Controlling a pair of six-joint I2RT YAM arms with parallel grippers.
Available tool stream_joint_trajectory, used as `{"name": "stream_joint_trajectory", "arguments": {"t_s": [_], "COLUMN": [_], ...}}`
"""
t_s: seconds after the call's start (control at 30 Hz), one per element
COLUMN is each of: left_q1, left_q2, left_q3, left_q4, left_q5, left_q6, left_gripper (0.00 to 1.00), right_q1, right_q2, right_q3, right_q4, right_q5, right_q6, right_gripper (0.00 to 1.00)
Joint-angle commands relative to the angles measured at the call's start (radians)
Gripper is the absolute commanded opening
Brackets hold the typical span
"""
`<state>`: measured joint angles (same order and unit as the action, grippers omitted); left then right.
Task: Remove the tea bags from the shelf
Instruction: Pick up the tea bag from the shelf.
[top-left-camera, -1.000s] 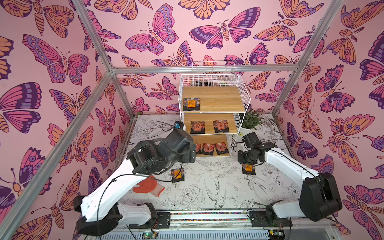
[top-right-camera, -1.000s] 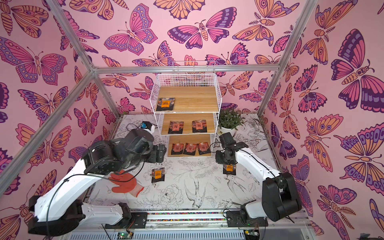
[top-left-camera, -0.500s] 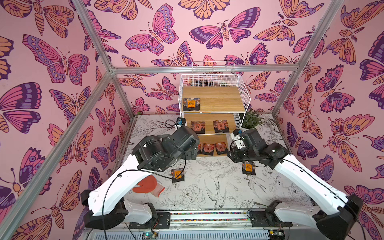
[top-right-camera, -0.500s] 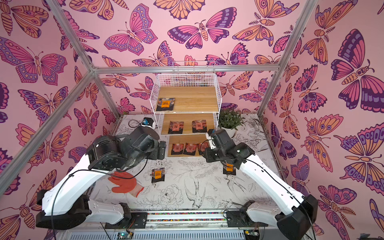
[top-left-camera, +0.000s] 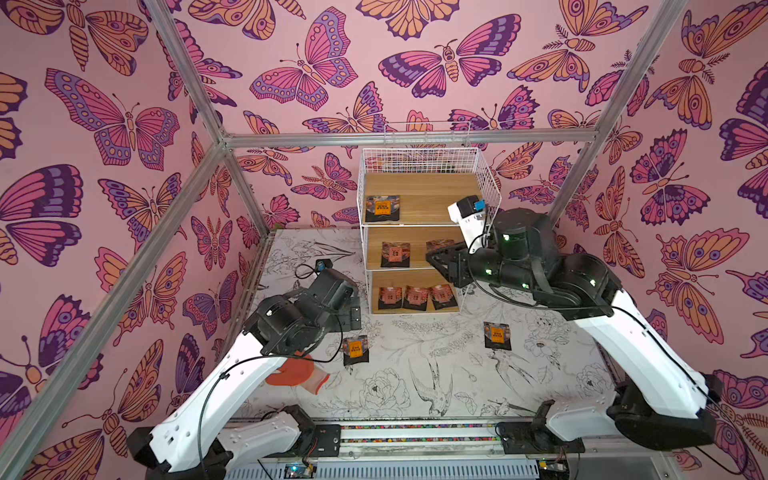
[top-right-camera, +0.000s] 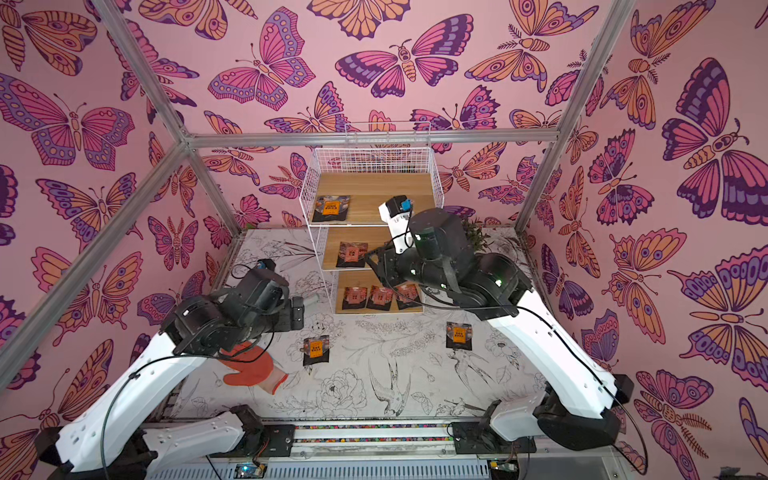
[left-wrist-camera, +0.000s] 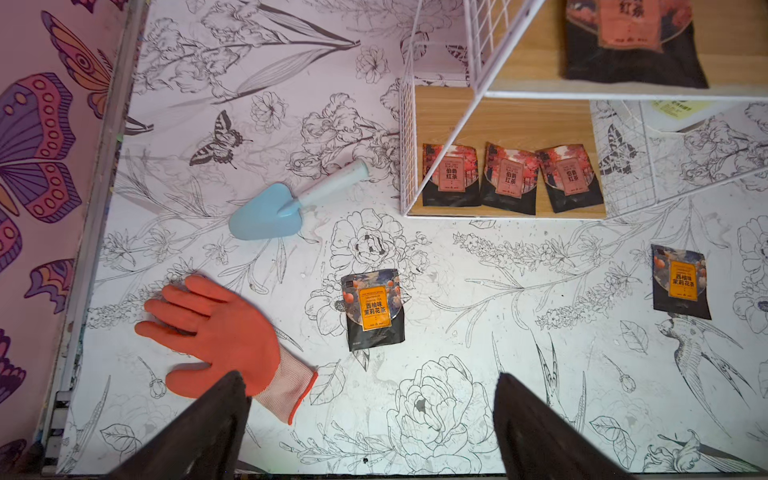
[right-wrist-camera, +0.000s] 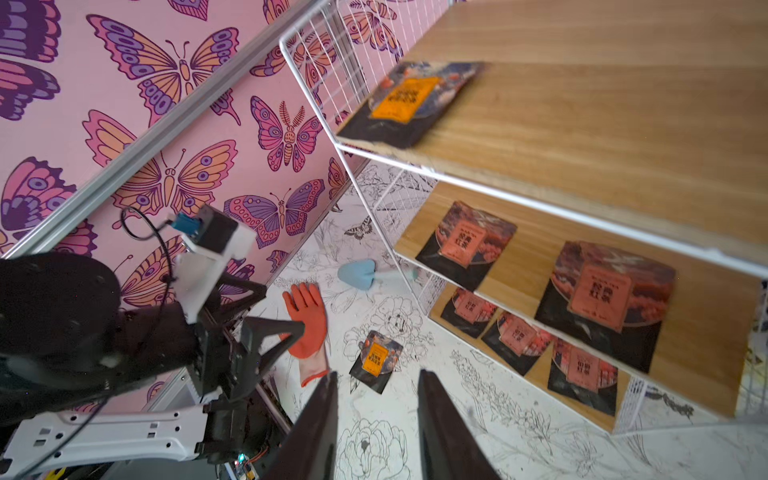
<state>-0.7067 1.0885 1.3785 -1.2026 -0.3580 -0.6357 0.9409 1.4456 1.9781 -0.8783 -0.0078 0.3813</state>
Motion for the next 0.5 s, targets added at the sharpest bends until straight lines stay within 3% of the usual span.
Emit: {"name": "stream_joint_trajectory", "arguments": {"t_s": [0.0,0.27,0.47], "left_q1": [0.023,0.073,0.12], "left_q2": [-0.005,-0.058,-0.093], "left_q3": [-0.038,-0.159,-0.21], "left_q4": [0.075,0.147,0.17], "left_q5": [0.067,0.124,0.16], "left_q6": [0.03,0.03,0.041], "left_gripper": [0.95,0.95,0.95], "right_q1": [0.022,0.035,0.057], "right_q2": [0.153,0.439,0.48], "right_q3": [0.169,0.537,0.576], "right_q4": [-0.074,-0.131,-0.108], "right_q5": [0.058,0.161,0.236], "right_q6": [-0.05,-0.111,-0.145], "right_gripper": [0.42,0.61,0.69]}}
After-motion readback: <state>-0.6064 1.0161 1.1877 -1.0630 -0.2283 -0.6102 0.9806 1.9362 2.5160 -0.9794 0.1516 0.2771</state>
